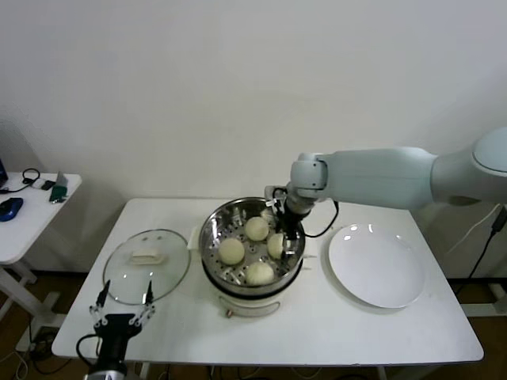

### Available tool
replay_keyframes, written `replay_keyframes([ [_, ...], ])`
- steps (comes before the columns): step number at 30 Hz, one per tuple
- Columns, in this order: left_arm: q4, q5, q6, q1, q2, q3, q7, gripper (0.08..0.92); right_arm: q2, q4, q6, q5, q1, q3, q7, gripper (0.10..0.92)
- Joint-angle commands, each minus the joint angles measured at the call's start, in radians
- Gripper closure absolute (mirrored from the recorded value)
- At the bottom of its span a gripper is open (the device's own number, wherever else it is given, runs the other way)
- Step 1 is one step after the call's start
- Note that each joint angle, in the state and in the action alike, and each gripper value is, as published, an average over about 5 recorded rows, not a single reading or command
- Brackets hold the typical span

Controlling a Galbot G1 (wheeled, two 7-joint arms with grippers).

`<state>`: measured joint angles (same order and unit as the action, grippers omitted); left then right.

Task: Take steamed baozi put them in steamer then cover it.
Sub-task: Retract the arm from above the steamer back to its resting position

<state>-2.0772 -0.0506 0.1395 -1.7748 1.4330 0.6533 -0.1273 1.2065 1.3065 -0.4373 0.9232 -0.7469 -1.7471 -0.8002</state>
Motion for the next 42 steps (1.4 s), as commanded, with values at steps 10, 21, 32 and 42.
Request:
replay_keyframes([
  [10,0.002,-0.029,0.021,0.007,-0.003,0.012,-0.007,0.177,-0.346,0.18,0.273,0.11,-0.032,0.168,0.256,0.203],
  [21,-0.035,-0.062,0.042,0.029,-0.003,0.01,-0.03,0.177,-0.662,0.275,0.609,0.048,0.333,0.503,0.601,0.203],
  [32,-0.081,-0.164,0.008,0.009,-0.002,0.028,-0.007,0.177,-0.763,0.314,0.667,-0.073,1.234,1.404,0.781,0.203],
  [42,-0.147,-0.468,-0.098,-0.016,0.005,0.038,0.008,0.177,-0.566,0.319,0.692,-0.159,1.729,1.944,0.827,0.203],
])
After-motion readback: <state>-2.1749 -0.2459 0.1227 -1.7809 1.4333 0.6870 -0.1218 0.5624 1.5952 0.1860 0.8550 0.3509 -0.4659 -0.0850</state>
